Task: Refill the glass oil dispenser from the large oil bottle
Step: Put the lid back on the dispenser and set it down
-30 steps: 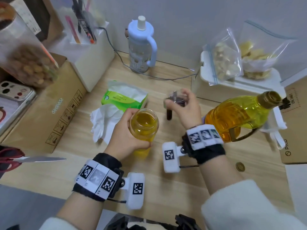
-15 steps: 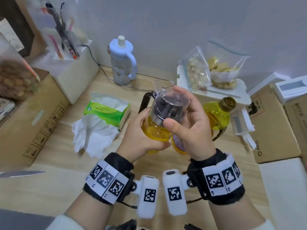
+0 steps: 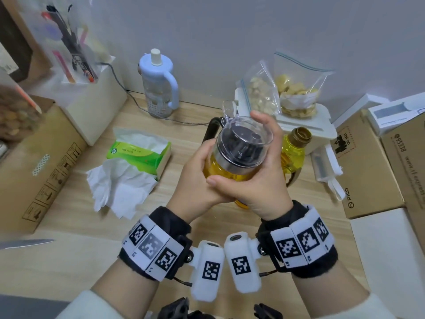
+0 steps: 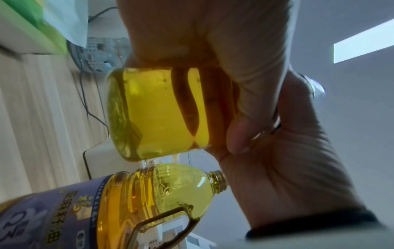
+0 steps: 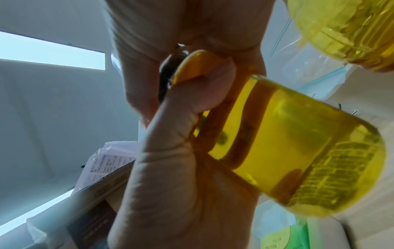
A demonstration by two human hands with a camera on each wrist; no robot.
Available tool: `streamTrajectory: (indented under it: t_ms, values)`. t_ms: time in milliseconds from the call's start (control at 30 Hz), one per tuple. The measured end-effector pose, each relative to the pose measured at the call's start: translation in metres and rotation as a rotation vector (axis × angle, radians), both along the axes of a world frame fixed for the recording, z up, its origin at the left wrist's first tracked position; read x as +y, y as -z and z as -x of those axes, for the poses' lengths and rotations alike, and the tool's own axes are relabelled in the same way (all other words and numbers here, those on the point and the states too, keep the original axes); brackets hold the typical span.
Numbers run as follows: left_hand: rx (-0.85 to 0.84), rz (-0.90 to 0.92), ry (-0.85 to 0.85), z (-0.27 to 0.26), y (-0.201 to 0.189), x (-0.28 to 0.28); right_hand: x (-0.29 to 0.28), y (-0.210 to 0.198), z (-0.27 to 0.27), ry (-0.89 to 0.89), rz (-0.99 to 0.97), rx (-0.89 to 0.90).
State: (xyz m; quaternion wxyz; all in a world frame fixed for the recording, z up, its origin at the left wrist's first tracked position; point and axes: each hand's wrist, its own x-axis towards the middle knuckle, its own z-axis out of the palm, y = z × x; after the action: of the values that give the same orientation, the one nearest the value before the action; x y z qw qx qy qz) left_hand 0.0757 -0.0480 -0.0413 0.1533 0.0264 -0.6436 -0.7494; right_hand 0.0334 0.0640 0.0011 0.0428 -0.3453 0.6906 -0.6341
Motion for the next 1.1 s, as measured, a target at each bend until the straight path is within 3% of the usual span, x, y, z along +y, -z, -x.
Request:
streamTrajectory:
  t_ms: [267, 433, 500, 600, 700, 833, 1000, 1100]
  values:
    - [0.083, -0.004, 0.019, 0.004, -0.006, 0.005, 0.003, -0.015, 0.011, 0.019, 0.027, 0.0]
    - [0.068, -0.046, 0.019, -0.003, 0.01, -0.001, 0.006, -0.025, 0.015, 0.077, 0.054, 0.037]
    - [-0.009, -0.152, 0.029, -0.005, 0.017, 0.0, 0.004, -0.03, 0.015, 0.085, 0.086, 0.03]
    - [-0.105, -0.527, 0.222, -0.002, 0.018, -0.004, 0.0, -0.035, 0.014, 0.07, 0.128, 0.04]
    - [-0.142, -0.761, 0.36, -0.001, 0.015, -0.007, -0.002, -0.035, 0.012, 0.033, 0.184, 0.023]
    - [-0.12, -0.883, 0.408, -0.001, 0.018, -0.002, -0.003, -0.038, 0.01, -0.07, 0.258, -0.079]
    - [-0.193, -1.005, 0.435, -0.003, 0.021, 0.0, 0.006, -0.047, 0.016, -0.108, 0.201, -0.157]
    - [-0.262, -1.064, 0.602, -0.001, 0.016, -0.003, 0.013, -0.055, 0.023, -0.117, 0.104, -0.16]
